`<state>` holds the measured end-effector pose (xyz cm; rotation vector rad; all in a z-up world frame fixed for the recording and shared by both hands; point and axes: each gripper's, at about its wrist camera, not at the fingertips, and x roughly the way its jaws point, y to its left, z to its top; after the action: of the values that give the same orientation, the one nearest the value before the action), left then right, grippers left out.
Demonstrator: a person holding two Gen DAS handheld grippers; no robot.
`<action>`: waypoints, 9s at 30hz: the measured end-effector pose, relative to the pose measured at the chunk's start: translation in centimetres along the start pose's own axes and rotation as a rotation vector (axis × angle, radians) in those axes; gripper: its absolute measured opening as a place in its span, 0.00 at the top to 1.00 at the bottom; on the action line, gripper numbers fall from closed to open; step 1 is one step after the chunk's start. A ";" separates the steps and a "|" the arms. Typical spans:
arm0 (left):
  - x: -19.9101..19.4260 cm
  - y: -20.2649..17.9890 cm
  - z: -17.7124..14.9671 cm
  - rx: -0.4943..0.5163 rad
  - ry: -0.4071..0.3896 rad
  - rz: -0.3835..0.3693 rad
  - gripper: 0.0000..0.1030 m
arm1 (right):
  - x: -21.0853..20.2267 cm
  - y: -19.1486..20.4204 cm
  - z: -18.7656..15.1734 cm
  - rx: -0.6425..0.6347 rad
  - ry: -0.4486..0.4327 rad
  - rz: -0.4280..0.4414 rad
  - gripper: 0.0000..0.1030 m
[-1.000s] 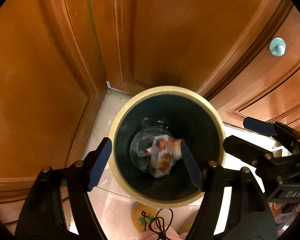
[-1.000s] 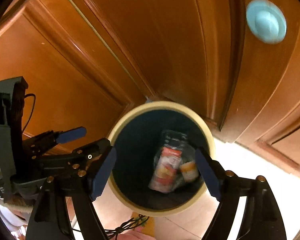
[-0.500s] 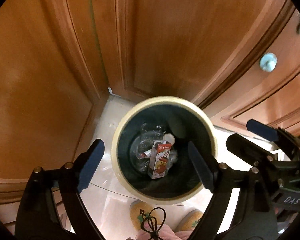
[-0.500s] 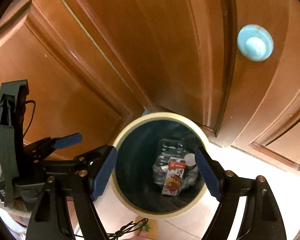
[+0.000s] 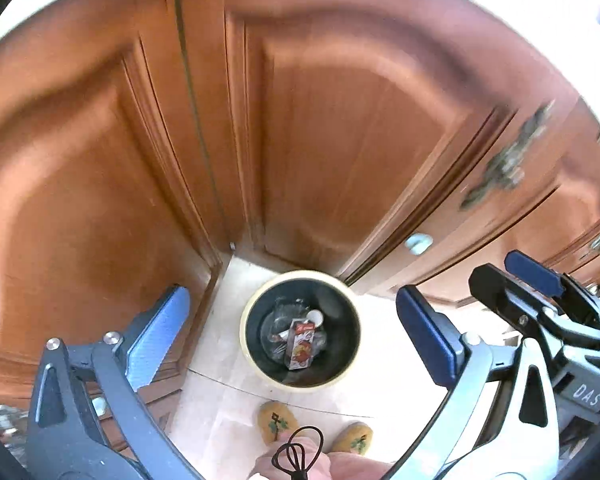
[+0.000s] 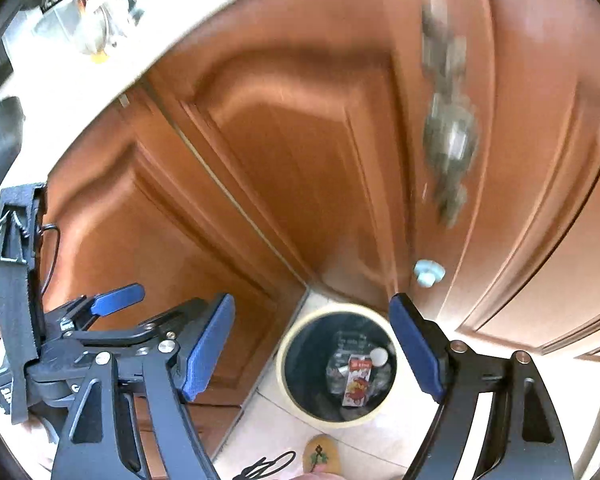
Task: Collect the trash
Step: 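Raise both open tools back up to the counter, then move both tools toward the remaining trash by the wall, then grasp the clear plastic bottle with the right tool while the left tool grasps the white carton, then carry the carton and bottle down over the bin and open both tools, then raise both open tools back up to the counter, then grasp the white crumpled paper with the left tool while the right tool grasps the plastic bag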
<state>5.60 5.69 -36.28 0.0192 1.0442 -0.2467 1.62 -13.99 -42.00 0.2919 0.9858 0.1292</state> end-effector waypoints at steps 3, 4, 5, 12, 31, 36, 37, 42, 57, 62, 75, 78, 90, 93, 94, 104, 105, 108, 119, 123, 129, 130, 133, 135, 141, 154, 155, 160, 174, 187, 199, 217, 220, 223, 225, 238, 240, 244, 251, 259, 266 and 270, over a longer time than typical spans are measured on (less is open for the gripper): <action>-4.3 -0.8 2.3 -0.008 -0.014 -0.005 0.01 | -4.5 1.4 3.0 0.012 -0.007 0.000 0.21; -5.8 -1.1 3.1 -0.009 -0.020 -0.008 0.01 | -5.9 1.9 3.9 0.013 -0.013 0.001 0.21; -7.0 -1.4 3.7 -0.006 -0.026 -0.008 0.01 | -7.3 2.5 4.8 0.011 -0.022 0.001 0.21; -16.5 -3.4 9.0 0.033 -0.103 -0.005 0.01 | -16.3 6.0 10.9 -0.009 -0.090 0.016 0.21; -29.2 -4.5 25.4 0.148 -0.311 -0.063 0.01 | -32.5 12.1 27.3 -0.036 -0.295 -0.070 0.17; -27.5 -3.9 28.0 0.160 -0.303 -0.050 0.01 | -31.8 12.5 30.5 -0.025 -0.327 -0.095 0.17; -27.1 -3.8 28.6 0.159 -0.300 -0.050 0.01 | -31.6 12.4 31.3 -0.023 -0.325 -0.101 0.17; -25.0 -3.6 30.8 0.127 -0.299 -0.021 0.01 | -29.8 11.2 34.7 -0.025 -0.303 -0.132 0.17; -12.1 -4.9 40.3 -0.125 -0.213 0.043 0.01 | -20.1 0.7 51.2 -0.109 -0.192 -0.067 0.14; -7.2 -5.2 43.0 -0.186 -0.191 0.078 0.01 | -14.0 -4.8 56.4 -0.108 -0.122 -0.052 0.14; 2.3 -5.2 47.5 -0.172 -0.085 0.163 0.08 | 1.2 -11.2 61.2 -0.149 0.055 -0.103 0.14; 3.6 -5.1 48.0 -0.163 -0.070 0.172 0.09 | 3.0 -11.4 61.3 -0.166 0.066 -0.121 0.14; 7.2 -4.5 49.2 -0.148 -0.017 0.181 0.27 | 6.4 -11.1 61.1 -0.218 0.097 -0.118 0.24; 7.6 -4.4 49.2 -0.150 -0.008 0.171 0.33 | 7.1 -11.0 61.1 -0.226 0.127 -0.111 0.36; 7.8 -4.3 49.3 -0.150 -0.004 0.170 0.35 | 7.3 -10.9 61.0 -0.231 0.134 -0.112 0.37; 8.8 -4.2 49.4 -0.157 0.025 0.168 0.54 | 7.3 -11.4 59.8 -0.237 0.177 -0.110 0.43; 8.8 -4.2 49.4 -0.156 0.028 0.171 0.59 | 7.3 -11.5 59.7 -0.234 0.177 -0.105 0.44; 8.5 -4.3 49.2 -0.154 0.022 0.182 0.69 | 6.8 -11.9 59.6 -0.219 0.165 -0.097 0.45; 4.8 -5.3 47.8 -0.133 -0.026 0.183 0.69 | 2.6 -12.0 59.4 -0.129 0.094 -0.019 0.47; 2.3 -5.6 47.0 -0.114 -0.042 0.172 0.69 | 0.4 -11.0 59.0 -0.120 0.064 -0.017 0.47; -2.7 -5.8 44.7 -0.085 -0.066 0.136 0.69 | -4.2 -8.6 57.1 -0.113 0.013 -0.023 0.47; -3.8 -5.8 44.1 -0.077 -0.073 0.123 0.69 | -5.1 -8.0 56.7 -0.110 0.002 -0.025 0.47; -7.1 -5.9 42.2 -0.041 -0.092 0.096 0.69 | -8.3 -5.9 54.8 -0.103 -0.034 -0.034 0.47; -9.4 -6.0 40.7 -0.011 -0.103 0.077 0.69 | -10.4 -4.2 53.4 -0.094 -0.057 -0.037 0.47; -16.0 -5.4 36.3 0.056 -0.145 0.025 0.69 | -16.8 1.4 47.8 -0.073 -0.131 -0.049 0.47; -25.7 -3.6 25.0 0.163 -0.181 -0.057 0.69 | -24.5 11.5 32.4 -0.042 -0.127 -0.018 0.47; -26.0 -3.5 24.2 0.164 -0.183 -0.058 0.69 | -24.6 11.9 31.5 -0.046 -0.113 -0.013 0.47; -25.5 -3.3 20.9 0.155 -0.157 -0.062 0.69 | -24.8 13.2 27.0 -0.073 -0.034 0.002 0.47; -16.3 -3.8 11.7 0.073 0.009 0.001 0.69 | -17.2 8.2 18.7 -0.080 0.204 0.062 0.47; -1.7 -0.5 0.0 -0.024 0.112 0.022 0.69 | -1.8 0.7 6.3 -0.021 0.412 0.045 0.47; 10.8 1.4 -6.7 -0.021 0.227 -0.029 0.67 | 11.3 -2.0 -0.4 -0.027 0.471 0.041 0.46; 17.9 3.7 -8.7 -0.058 0.294 -0.009 0.41 | 17.8 -4.7 -4.5 -0.067 0.441 -0.004 0.20; 16.0 3.3 -7.4 -0.054 0.276 -0.008 0.41 | 15.7 -4.3 -3.8 -0.062 0.421 0.003 0.20; 13.2 2.6 -5.3 -0.053 0.261 -0.010 0.41 | 13.2 -4.1 -2.6 -0.043 0.390 0.006 0.20; 11.1 2.3 -3.7 -0.047 0.249 -0.012 0.41 | 10.8 -3.5 -1.1 -0.035 0.360 0.004 0.20; -8.9 -2.5 9.2 0.044 0.070 -0.047 0.41 | -8.6 3.5 13.5 -0.032 0.161 0.016 0.20; -11.9 -3.1 11.1 0.056 0.026 -0.048 0.41 | -11.8 4.7 15.9 -0.044 0.117 0.018 0.20; -17.6 -3.9 15.3 0.079 -0.063 -0.063 0.41 | -17.3 7.1 20.0 -0.070 0.023 0.014 0.20; -24.6 -4.8 20.2 0.118 -0.172 -0.053 0.41 | -26.6 11.3 26.1 -0.101 -0.124 0.001 0.20; -31.8 -4.3 24.4 0.160 -0.267 -0.069 0.40 | -33.4 15.4 30.9 -0.122 -0.239 -0.048 0.20; -32.9 -4.3 28.2 0.195 -0.331 -0.068 0.29 | -35.9 16.3 33.5 -0.075 -0.294 -0.079 0.20; -31.6 -4.9 30.3 0.217 -0.341 -0.052 0.28 | -35.3 14.6 35.4 -0.040 -0.311 -0.082 0.20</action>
<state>15.30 2.97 6.66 0.1415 0.6761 -0.3957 12.21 -15.06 9.04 0.2265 0.6843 0.0267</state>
